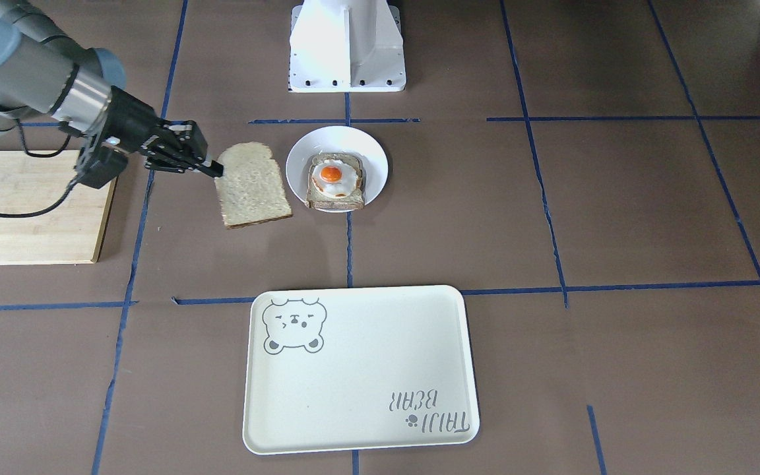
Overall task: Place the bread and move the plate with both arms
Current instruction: 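Carry the bread slice with the right gripper over the egg toast on the plate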
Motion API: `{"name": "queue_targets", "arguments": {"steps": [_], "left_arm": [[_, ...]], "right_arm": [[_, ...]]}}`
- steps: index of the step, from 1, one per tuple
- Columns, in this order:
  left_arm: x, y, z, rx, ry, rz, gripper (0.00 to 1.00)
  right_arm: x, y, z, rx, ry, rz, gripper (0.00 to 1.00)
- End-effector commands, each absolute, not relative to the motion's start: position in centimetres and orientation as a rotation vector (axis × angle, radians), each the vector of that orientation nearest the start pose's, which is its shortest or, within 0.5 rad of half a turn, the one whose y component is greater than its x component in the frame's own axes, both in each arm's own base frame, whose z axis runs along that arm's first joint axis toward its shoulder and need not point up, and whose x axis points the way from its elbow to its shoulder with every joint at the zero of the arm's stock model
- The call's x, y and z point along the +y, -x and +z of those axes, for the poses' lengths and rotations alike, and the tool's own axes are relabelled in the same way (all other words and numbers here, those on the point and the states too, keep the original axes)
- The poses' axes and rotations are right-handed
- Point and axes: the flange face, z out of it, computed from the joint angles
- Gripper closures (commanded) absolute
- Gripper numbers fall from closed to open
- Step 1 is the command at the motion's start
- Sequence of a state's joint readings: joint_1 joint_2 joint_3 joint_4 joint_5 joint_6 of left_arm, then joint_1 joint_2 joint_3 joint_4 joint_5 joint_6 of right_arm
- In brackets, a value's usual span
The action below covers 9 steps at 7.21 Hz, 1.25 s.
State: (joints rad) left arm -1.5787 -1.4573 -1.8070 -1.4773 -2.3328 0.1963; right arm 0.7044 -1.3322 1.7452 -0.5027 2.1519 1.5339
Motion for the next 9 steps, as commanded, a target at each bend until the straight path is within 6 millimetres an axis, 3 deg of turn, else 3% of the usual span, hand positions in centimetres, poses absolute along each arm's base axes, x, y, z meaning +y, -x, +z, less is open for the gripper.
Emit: {"name": "queue_targets", "arguments": {"steps": [1, 3, 5, 6, 8, 9], "left_arm": [[-44.2, 6.8, 60.6, 0.760, -0.106, 0.191, 0.00], [-44.2, 6.8, 60.5, 0.760, -0.108, 0.193, 0.00], [-44.3, 6.7, 60.5, 0.760, -0.108, 0.193, 0.00], [-44.3, 6.7, 60.6, 0.763, -0.107, 0.193, 0.00], [-44.3, 6.7, 60.5, 0.766, -0.109, 0.193, 0.00], [-44.3, 6.7, 60.5, 0.766, -0.109, 0.193, 0.00]], "right_arm": [[-37.6, 43.7, 30.4, -1.520, -0.154, 0.207, 1.00], [-35.3, 45.5, 29.3, -1.519, -0.198, 0.274, 1.00], [-31.4, 47.0, 26.6, -1.416, -0.216, 0.313, 1.00], [-28.4, 49.2, 27.2, -1.396, -0.265, 0.336, 1.00], [-27.1, 50.1, 28.7, -1.365, -0.282, 0.338, 1.00], [-26.9, 49.6, 30.9, -1.326, -0.281, 0.333, 1.00]]}}
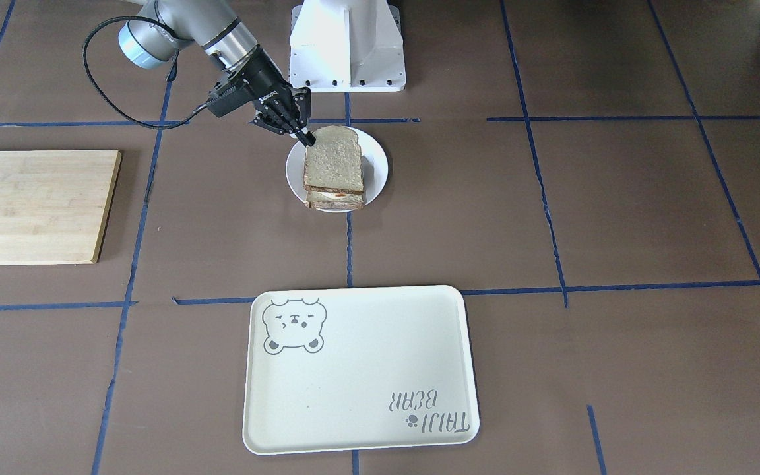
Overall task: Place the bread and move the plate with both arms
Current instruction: 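Carry the bread slice with the right gripper over the egg toast on the plate, then lower the bread onto the egg toast and open the right gripper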
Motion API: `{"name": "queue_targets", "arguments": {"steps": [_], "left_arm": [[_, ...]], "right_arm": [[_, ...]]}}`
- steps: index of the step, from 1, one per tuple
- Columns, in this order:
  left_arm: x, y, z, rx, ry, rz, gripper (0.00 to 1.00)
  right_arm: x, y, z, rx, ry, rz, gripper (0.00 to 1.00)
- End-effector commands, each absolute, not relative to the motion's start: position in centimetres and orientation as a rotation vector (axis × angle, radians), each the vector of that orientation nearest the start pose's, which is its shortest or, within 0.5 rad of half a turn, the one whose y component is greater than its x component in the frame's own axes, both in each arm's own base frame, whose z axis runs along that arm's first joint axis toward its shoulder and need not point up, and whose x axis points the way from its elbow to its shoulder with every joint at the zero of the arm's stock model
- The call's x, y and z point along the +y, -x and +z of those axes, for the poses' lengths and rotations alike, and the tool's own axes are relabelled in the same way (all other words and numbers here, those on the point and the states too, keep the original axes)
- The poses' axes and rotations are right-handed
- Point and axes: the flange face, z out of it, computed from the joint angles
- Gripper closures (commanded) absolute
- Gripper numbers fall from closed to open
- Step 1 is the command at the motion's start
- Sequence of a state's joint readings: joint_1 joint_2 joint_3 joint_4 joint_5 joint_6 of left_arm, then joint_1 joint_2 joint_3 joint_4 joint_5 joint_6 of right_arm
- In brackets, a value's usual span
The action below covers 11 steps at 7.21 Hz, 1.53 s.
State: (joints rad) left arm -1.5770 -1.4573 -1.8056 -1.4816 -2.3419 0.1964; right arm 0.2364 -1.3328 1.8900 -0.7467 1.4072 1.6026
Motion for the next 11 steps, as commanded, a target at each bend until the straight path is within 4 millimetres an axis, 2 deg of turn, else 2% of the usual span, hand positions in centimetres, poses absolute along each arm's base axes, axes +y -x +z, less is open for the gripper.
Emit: {"name": "queue_targets", "arguments": {"steps": [1, 2, 3, 7, 11], "left_arm": [[-44.3, 6.7, 60.5, 0.766, -0.109, 0.193, 0.00], [-44.3, 6.7, 60.5, 0.766, -0.110, 0.194, 0.00], [-44.3, 6.6, 60.4, 0.767, -0.112, 0.194, 0.00], [-44.4, 6.5, 60.3, 0.780, -0.117, 0.196, 0.00], [-44.3, 6.5, 60.3, 0.780, -0.116, 0.195, 0.00]], "right_arm": [[-26.9, 49.7, 30.3, -1.339, -0.279, 0.337, 1.00], [-26.9, 50.3, 28.8, -1.366, -0.286, 0.344, 1.00], [-27.0, 50.4, 28.6, -1.366, -0.294, 0.350, 1.00], [-26.3, 52.6, 30.3, -1.323, -0.327, 0.367, 1.00], [-26.2, 53.0, 29.9, -1.318, -0.343, 0.379, 0.97]]}}
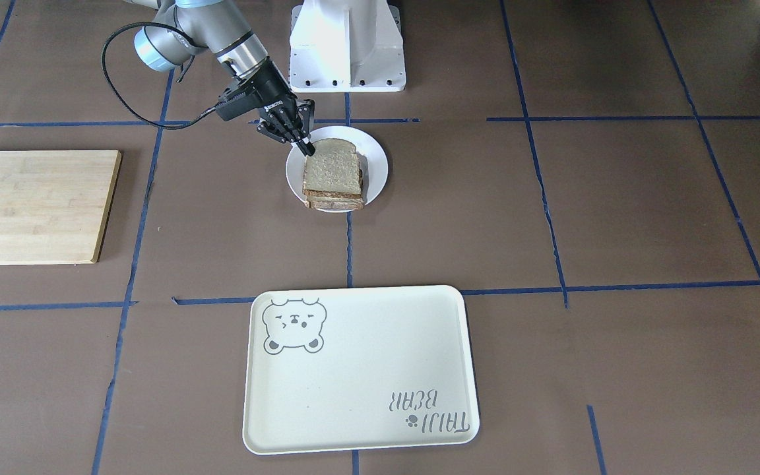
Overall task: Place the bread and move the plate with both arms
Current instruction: 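Lower the bread onto the egg toast and open the right gripper, then withdraw the right arm away from the plate to its rest side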
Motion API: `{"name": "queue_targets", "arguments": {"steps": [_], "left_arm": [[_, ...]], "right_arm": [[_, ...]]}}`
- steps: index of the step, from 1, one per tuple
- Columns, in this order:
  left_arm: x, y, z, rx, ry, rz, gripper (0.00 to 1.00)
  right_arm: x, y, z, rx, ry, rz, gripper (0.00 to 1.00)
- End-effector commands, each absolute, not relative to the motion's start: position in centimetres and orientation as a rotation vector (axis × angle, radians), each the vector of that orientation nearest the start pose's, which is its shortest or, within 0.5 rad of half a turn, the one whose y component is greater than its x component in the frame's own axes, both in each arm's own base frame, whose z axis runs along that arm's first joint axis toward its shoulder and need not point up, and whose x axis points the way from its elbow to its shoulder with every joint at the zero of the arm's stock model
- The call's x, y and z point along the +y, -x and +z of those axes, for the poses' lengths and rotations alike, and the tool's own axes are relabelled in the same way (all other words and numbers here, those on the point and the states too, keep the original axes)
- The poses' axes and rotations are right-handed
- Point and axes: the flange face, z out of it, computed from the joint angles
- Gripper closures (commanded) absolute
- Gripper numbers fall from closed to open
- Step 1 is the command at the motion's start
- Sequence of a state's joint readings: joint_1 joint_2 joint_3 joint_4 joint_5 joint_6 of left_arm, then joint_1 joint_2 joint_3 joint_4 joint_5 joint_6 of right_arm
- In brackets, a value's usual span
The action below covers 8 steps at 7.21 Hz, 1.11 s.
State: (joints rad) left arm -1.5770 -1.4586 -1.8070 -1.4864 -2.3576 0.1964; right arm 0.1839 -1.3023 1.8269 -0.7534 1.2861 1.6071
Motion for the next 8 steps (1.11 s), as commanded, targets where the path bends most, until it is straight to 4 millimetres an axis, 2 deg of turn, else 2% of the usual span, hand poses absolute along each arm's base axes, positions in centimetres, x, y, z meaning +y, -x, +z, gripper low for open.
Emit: {"name": "queue_targets", "arguments": {"steps": [1, 2, 4, 5, 6, 7, 8], "left_arm": [[-44.3, 6.5, 60.3, 0.780, -0.116, 0.195, 0.00], [-44.4, 6.5, 60.3, 0.780, -0.117, 0.196, 0.00], [-44.4, 6.5, 60.2, 0.780, -0.119, 0.197, 0.00], [-44.7, 6.6, 59.9, 0.777, -0.130, 0.201, 0.00], [-45.1, 6.6, 59.3, 0.774, -0.158, 0.214, 0.00], [-45.7, 6.6, 57.9, 0.766, -0.234, 0.246, 0.00], [-46.0, 6.6, 57.2, 0.754, -0.295, 0.270, 0.00]], "right_arm": [[-26.2, 52.9, 29.9, -1.324, -0.342, 0.381, 0.65], [-26.3, 52.9, 29.5, -1.330, -0.343, 0.383, 0.01], [-27.0, 52.3, 29.3, -1.328, -0.346, 0.376, 0.00], [-29.4, 51.1, 29.6, -1.304, -0.292, 0.346, 0.00], [-33.0, 48.6, 29.9, -1.232, -0.198, 0.323, 0.00], [-37.8, 44.3, 30.7, -1.166, -0.119, 0.280, 0.00], [-41.4, 40.0, 31.5, -1.141, -0.108, 0.184, 0.00]]}}
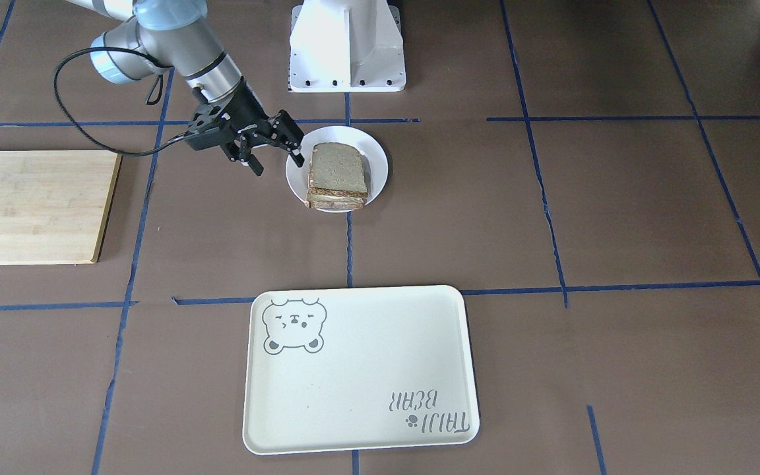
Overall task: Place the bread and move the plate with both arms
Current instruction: 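Withdraw the right arm away from the plate to its rest side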
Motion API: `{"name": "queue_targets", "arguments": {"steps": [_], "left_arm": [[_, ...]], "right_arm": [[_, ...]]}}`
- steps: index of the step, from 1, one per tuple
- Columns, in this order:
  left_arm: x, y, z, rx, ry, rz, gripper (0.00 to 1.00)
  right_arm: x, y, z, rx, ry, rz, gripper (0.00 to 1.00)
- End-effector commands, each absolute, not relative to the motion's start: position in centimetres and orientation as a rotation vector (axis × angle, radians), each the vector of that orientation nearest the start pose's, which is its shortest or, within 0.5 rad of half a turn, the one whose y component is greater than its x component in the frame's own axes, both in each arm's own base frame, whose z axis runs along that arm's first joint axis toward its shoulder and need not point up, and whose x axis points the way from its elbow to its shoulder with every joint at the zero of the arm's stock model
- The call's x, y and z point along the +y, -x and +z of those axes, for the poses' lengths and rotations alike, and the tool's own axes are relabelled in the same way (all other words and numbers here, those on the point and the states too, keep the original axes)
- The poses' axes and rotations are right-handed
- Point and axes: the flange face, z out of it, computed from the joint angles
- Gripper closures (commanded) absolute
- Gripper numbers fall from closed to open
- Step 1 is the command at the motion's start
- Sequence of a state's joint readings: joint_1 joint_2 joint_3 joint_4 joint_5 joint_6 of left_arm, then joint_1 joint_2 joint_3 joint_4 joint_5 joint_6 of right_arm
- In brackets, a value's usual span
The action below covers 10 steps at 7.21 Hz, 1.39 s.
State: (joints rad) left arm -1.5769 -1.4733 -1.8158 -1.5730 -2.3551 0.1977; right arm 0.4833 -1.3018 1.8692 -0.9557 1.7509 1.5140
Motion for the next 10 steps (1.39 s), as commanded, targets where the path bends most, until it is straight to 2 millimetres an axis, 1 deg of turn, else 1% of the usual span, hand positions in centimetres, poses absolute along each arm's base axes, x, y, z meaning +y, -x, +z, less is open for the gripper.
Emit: {"name": "queue_targets", "arguments": {"steps": [1, 2, 3, 4, 5, 6, 7, 8, 9, 10], "left_arm": [[-46.1, 6.6, 56.7, 0.756, -0.312, 0.275, 0.00], [-46.8, 6.2, 55.6, 0.755, -0.331, 0.287, 0.00], [-48.0, 4.5, 54.8, 0.765, -0.321, 0.316, 0.00], [-48.7, 3.0, 54.3, 0.820, -0.250, 0.185, 0.00], [-49.5, 0.9, 52.1, 0.845, -0.222, 0.116, 0.00], [-49.4, -1.5, 50.5, 0.854, -0.238, 0.171, 0.00], [-48.9, -4.5, 48.2, 0.878, -0.268, 0.229, 0.00], [-47.8, -8.6, 45.3, 0.948, -0.199, 0.179, 0.00], [-46.0, -13.7, 42.1, 1.010, -0.149, 0.134, 0.00], [-44.5, -18.0, 39.2, 1.118, -0.145, 0.083, 0.00]], "right_arm": [[-44.8, 34.2, 33.7, -1.101, -0.085, 0.109, 0.00], [-47.1, 27.7, 37.3, -1.069, -0.093, 0.021, 0.00], [-47.6, 21.5, 42.1, -1.028, -0.127, -0.057, 0.00], [-47.0, 15.8, 46.9, -0.978, -0.165, -0.134, 0.00], [-46.3, 11.1, 50.7, -0.914, -0.186, -0.201, 0.00], [-45.6, 6.1, 54.0, -0.850, -0.201, -0.287, 0.00], [-45.1, 1.7, 55.7, -0.813, -0.197, -0.334, 0.00], [-44.3, -1.8, 57.3, -0.797, -0.167, -0.353, 0.00], [-42.2, -3.9, 59.8, -0.784, -0.093, -0.336, 0.00], [-40.3, -4.4, 61.8, -0.754, -0.057, -0.323, 0.00]]}}
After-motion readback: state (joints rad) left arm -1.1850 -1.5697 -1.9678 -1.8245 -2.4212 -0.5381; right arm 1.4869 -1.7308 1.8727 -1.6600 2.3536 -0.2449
